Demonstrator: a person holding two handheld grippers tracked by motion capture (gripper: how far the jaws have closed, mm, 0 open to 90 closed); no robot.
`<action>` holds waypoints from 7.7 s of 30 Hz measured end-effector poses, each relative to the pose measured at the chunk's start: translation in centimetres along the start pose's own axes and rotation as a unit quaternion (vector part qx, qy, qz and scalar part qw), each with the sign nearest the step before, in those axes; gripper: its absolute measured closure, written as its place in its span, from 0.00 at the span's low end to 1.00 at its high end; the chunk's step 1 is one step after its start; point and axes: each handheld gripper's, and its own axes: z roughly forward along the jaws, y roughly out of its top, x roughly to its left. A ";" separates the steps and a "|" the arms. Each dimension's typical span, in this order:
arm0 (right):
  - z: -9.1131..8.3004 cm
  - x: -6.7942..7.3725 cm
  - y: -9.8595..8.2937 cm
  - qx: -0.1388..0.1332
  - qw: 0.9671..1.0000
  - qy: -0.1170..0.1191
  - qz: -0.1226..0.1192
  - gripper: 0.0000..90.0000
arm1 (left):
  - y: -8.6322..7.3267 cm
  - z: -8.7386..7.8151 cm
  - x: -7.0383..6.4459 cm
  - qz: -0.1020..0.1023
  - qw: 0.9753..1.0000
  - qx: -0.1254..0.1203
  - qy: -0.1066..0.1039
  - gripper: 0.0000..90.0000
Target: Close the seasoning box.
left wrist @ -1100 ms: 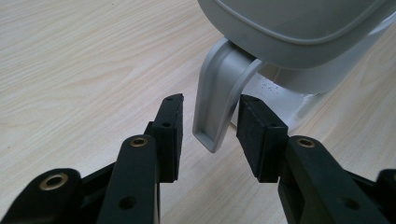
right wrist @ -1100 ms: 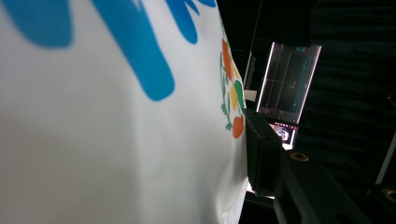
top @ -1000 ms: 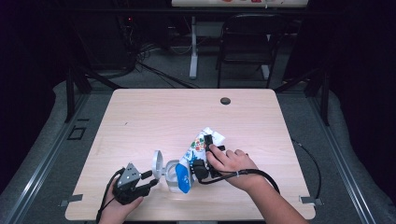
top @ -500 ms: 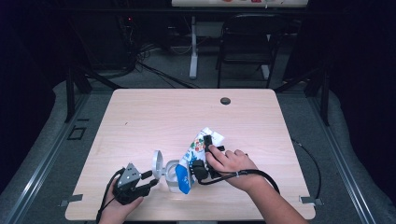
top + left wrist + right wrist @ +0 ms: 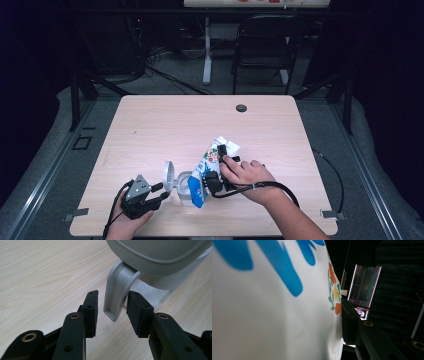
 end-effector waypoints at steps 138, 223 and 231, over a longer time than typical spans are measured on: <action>-0.4 0.2 -0.6 -0.023 0.998 0.016 0.052 0.83 | 0.1 0.3 0.0 -0.001 1.000 0.000 -0.003 0.69; 1.4 1.7 -6.1 -0.092 0.771 0.250 0.578 0.90 | -0.2 0.0 0.3 -0.006 1.000 -0.001 -0.004 0.68; 2.1 2.8 -7.5 -0.086 0.719 0.265 0.637 0.90 | -0.2 0.0 0.3 -0.007 1.000 -0.001 -0.005 0.68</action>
